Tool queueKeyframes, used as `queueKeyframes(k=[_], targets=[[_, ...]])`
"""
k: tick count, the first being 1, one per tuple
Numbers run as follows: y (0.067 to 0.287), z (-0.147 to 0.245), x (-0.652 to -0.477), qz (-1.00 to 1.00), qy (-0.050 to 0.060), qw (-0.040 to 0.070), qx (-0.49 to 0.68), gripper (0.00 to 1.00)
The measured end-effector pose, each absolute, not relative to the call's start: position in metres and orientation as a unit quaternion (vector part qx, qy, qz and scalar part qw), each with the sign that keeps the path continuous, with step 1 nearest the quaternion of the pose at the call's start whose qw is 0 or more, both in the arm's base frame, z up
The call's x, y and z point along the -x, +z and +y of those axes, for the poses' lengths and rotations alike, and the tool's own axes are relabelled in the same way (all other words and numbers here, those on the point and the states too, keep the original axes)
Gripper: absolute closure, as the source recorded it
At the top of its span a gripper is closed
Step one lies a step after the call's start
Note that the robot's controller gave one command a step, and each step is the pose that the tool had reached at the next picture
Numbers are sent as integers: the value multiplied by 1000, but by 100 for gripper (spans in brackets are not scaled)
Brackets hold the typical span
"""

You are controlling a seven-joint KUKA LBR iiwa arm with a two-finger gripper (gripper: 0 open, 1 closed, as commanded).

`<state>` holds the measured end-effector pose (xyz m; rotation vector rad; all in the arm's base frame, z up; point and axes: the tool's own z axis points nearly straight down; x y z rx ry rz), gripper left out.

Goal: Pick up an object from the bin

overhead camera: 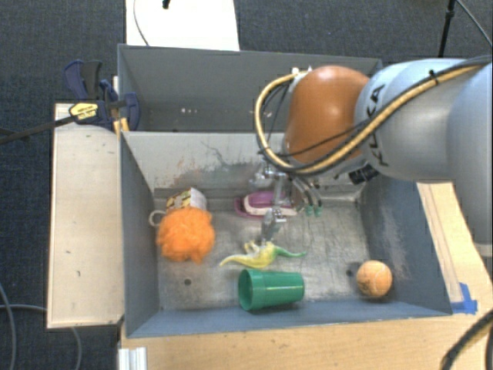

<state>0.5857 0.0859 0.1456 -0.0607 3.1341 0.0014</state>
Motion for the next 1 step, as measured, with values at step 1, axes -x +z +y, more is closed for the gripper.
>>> queueKeyframes(k=[1], targets=[[87,81,-569,984,1,0,180,0]])
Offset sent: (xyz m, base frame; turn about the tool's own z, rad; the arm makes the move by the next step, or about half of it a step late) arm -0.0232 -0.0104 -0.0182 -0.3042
